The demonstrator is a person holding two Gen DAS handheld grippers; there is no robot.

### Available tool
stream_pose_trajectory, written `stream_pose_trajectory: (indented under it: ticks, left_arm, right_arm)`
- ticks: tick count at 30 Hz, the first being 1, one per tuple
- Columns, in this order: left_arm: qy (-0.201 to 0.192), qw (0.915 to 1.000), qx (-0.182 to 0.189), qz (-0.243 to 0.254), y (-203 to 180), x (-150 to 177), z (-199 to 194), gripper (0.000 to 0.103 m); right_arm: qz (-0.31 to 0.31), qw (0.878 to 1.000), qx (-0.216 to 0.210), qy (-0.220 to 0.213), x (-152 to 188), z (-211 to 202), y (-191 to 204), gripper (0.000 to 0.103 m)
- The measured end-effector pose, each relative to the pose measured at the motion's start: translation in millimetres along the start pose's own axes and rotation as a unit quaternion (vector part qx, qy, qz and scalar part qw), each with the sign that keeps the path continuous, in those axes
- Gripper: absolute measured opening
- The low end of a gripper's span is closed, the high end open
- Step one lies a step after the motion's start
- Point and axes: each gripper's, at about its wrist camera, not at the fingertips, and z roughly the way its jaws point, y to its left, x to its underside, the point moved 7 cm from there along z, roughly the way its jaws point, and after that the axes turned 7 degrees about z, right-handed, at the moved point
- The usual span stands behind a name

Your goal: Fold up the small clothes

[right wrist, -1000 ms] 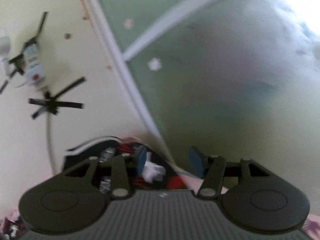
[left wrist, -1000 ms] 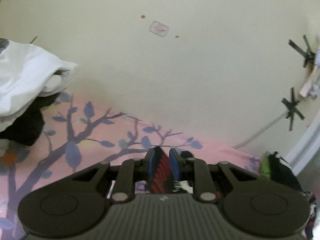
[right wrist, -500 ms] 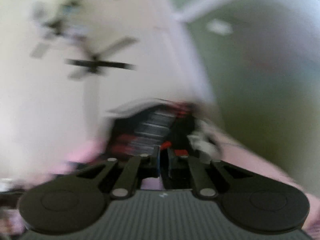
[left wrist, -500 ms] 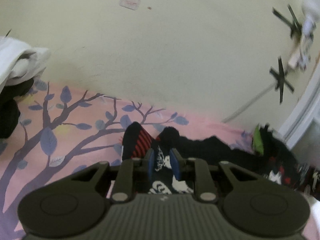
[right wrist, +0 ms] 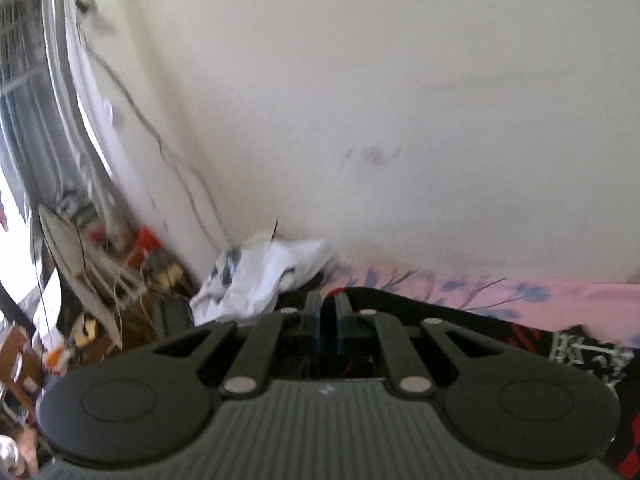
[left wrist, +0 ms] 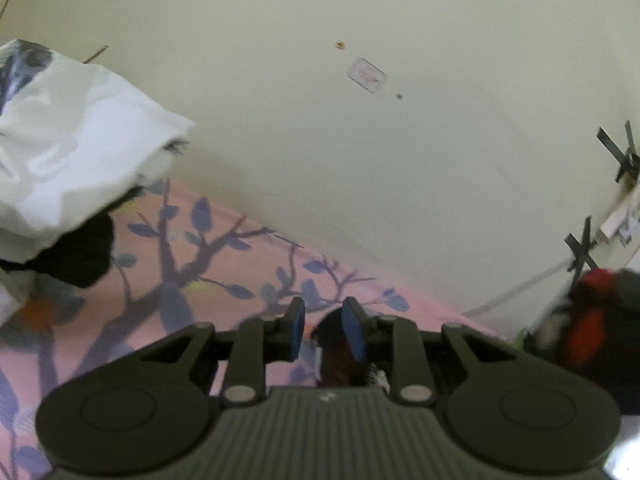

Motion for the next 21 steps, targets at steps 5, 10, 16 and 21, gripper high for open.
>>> stream_pose_trajectory:
  ticks: [5, 10, 16, 21]
  left_arm:
    - [0.009, 0.9999, 0.006, -0.003, 1.6, 0.8, 5.0, 0.022]
    - [0.023, 0.9995, 0.008, 0.019, -9.9, 9.7, 12.2, 0.026]
    - [0.024, 0.9972, 0.022, 0.067, -38.9, 17.7, 8.6, 0.033]
    - [0.038, 0.9905, 0.028, 0.129, -72.4, 32.0, 16.4, 0.035]
  right_arm:
    - [0.008, 0.999, 0.024, 0.044, 4.5, 44.7, -23.1, 0.001]
    - [0.01, 0.997, 0.056, 0.056, 12.1, 31.9, -63.9, 0.001]
    - [-0.006, 0.992, 0.116, 0.055, 16.5, -19.8, -120.9, 0.001]
    - [0.006, 0.981, 0.193, 0.024, 30.4, -62.0, -179.3, 0.07]
